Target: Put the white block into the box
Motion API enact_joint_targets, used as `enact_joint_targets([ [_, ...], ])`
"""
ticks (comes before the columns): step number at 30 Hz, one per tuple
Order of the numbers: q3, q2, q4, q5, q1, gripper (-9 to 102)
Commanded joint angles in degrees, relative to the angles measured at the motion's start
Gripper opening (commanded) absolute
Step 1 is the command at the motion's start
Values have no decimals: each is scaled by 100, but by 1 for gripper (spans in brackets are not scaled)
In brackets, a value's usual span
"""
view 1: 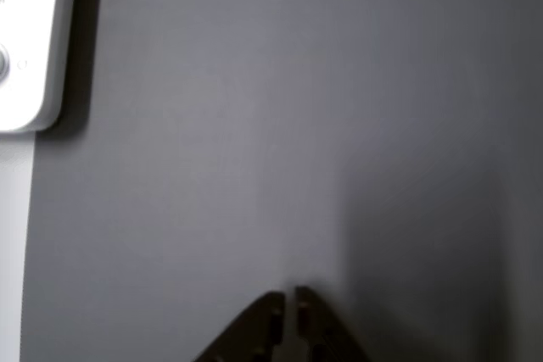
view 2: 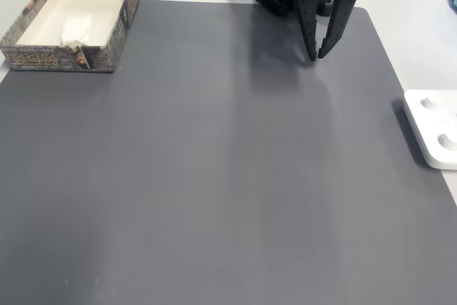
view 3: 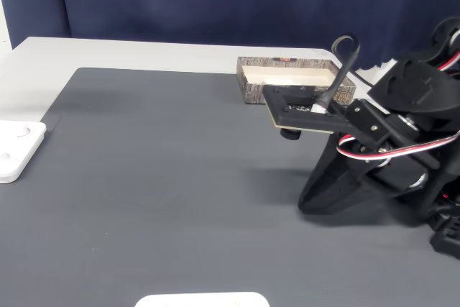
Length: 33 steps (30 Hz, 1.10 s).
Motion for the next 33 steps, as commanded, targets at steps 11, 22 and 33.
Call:
enact_joint_targets([
  [11, 123, 202, 9, -88, -352, -2],
  [22, 123, 193, 9, -88, 44, -2],
  [33, 123, 193, 9, -114, 114, -2],
])
